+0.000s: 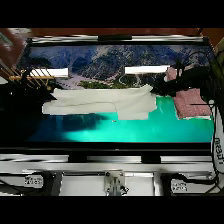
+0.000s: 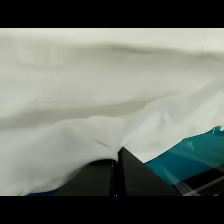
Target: Fold the shirts.
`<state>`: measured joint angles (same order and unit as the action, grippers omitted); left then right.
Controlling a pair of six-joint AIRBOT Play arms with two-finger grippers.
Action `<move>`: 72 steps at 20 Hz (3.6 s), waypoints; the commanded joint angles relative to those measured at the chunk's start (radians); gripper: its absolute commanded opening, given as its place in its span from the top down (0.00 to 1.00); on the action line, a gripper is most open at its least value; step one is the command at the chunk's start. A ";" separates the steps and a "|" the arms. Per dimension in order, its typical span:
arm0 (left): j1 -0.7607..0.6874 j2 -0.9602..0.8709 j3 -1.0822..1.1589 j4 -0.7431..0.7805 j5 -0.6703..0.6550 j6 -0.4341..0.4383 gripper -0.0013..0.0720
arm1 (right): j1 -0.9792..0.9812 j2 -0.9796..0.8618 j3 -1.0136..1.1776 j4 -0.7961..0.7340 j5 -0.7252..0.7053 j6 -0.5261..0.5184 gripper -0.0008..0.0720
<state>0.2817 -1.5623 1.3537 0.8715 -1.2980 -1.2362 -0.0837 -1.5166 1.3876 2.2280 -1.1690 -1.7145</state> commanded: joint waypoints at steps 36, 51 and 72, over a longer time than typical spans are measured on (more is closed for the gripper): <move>-0.065 -0.154 0.370 -0.050 -0.135 -0.164 0.07 | -0.118 -0.447 0.280 -0.053 -0.166 0.053 0.07; -0.132 -0.165 0.369 -0.050 -0.039 -0.164 0.46 | -0.034 -0.403 0.282 0.075 -0.161 -0.050 0.91; -0.782 -0.374 0.368 -0.051 0.375 -0.195 0.94 | -0.033 0.073 0.282 0.040 -0.404 0.169 0.91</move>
<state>-0.4637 -1.9160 1.7214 0.8192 -0.9623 -1.3865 -0.1169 -1.4979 1.6688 2.2715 -1.5288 -1.5631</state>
